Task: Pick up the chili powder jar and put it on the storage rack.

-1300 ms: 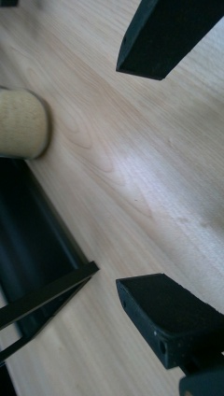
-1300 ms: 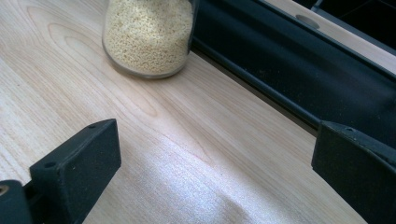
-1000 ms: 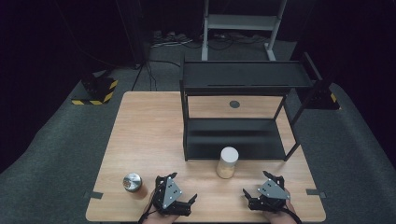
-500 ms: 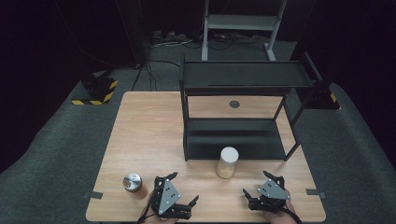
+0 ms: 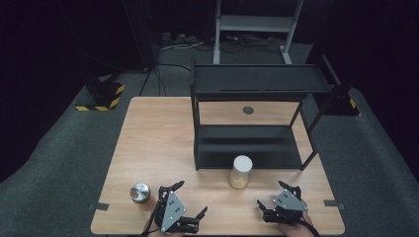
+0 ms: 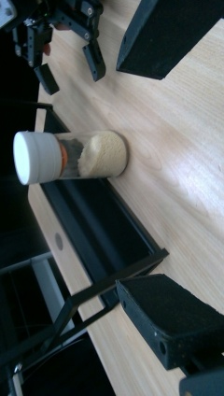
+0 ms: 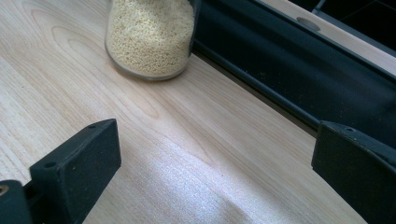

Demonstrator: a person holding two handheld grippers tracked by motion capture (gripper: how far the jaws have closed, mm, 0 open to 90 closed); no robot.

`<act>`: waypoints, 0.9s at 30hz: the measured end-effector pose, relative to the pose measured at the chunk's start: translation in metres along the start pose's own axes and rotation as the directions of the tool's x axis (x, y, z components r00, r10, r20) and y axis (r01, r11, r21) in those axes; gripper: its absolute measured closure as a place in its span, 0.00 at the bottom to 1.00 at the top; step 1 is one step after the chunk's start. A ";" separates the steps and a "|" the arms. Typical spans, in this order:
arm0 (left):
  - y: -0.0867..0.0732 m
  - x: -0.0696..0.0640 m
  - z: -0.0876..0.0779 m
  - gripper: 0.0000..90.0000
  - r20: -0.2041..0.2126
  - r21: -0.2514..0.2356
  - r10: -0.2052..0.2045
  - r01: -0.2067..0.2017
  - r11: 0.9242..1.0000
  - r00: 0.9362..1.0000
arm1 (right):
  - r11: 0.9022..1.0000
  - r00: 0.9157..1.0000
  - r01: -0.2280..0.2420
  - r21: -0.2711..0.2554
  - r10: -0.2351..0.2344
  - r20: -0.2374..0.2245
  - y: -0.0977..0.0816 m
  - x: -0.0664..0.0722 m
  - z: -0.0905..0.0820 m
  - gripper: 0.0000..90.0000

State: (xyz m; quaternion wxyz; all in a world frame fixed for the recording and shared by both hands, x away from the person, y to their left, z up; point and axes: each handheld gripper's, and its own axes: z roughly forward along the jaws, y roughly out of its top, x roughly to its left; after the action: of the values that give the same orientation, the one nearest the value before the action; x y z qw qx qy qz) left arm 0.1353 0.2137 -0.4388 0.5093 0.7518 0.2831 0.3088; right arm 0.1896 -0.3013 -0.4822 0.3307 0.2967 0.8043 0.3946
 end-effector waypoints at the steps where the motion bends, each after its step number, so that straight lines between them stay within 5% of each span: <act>1: 0.000 0.001 -0.002 0.00 -0.005 -0.003 -0.003 0.003 1.000 1.000 | 1.000 1.000 0.000 0.000 0.000 0.000 0.000 0.000 0.000 0.00; 15: -0.004 0.016 -0.028 0.00 -0.092 -0.032 -0.031 0.028 0.999 0.995 | 1.000 1.000 -0.007 -0.001 0.007 -0.003 0.000 -0.001 0.000 0.00; 27: -0.013 0.028 -0.049 0.00 -0.194 -0.034 -0.052 0.046 0.998 0.980 | 1.000 1.000 -0.013 -0.002 0.013 -0.003 -0.001 -0.002 0.000 0.00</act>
State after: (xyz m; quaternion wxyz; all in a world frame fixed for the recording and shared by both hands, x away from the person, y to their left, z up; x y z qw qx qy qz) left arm 0.1154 0.2674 -0.4324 0.4977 0.7031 0.3455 0.3722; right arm 0.1904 -0.3030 -0.4820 0.3272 0.3007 0.8025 0.3982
